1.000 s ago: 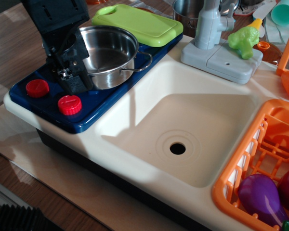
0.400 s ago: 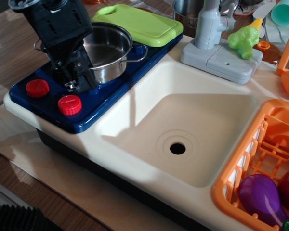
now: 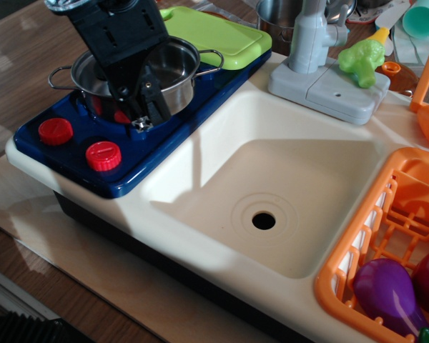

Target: Put pan from stove to sink

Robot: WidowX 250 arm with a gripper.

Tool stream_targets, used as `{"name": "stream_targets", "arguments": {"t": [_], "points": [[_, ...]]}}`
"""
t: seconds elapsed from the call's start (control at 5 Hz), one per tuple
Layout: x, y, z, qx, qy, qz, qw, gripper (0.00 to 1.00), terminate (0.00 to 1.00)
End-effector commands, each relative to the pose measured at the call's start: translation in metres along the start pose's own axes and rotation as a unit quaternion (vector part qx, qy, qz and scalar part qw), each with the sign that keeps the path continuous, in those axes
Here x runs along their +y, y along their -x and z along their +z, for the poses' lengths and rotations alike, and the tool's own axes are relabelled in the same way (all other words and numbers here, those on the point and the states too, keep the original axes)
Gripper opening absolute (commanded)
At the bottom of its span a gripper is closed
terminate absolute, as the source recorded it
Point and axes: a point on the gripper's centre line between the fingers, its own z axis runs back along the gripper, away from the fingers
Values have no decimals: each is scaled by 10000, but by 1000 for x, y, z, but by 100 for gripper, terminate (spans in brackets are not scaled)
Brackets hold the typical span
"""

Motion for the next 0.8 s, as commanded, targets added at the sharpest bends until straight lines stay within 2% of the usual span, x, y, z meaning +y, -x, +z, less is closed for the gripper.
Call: {"name": "stream_targets", "arguments": {"t": [0.0, 0.4, 0.6], "points": [[-14, -32, 8, 3, -230, 132, 9996, 0, 0], [-47, -80, 20, 307, -453, 748, 9957, 0, 0], [-61, -98, 28, 471, -445, 1081, 9920, 0, 0]]}}
